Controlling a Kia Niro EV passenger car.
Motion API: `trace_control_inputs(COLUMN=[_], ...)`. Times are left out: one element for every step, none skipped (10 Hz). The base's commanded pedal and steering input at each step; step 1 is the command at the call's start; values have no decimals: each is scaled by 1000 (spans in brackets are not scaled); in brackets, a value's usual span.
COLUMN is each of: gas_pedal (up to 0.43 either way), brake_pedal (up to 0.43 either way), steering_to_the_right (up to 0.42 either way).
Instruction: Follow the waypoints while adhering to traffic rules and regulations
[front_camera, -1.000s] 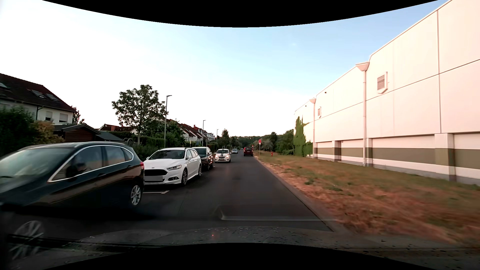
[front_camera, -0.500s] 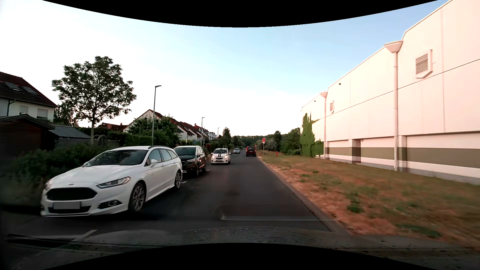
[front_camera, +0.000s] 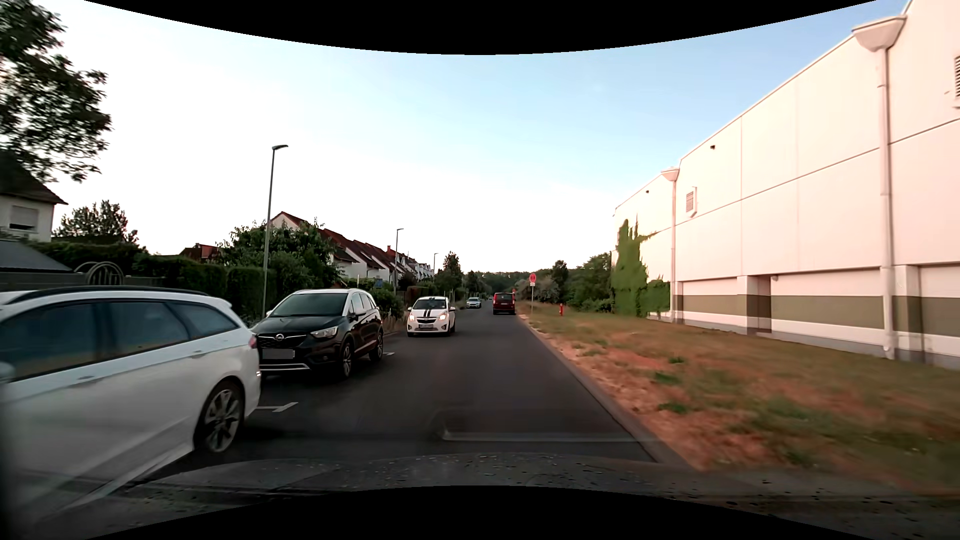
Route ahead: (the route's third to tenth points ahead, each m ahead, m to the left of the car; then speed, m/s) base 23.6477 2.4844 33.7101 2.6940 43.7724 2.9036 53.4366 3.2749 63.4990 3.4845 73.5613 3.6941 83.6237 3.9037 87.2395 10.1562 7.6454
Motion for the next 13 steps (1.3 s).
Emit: trace_control_inputs(gas_pedal=[0, 0, 0, 0, 8, 8, 8, 8, 8, 8, 8, 8, 8], brake_pedal=[0, 0, 0, 0, 0, 0, 0, 0, 0, 0, 0, 0, 0], steering_to_the_right=[-5, -6, -6, -6, -7, -10, -11, -11, -11, -11, -11, -11, -11])
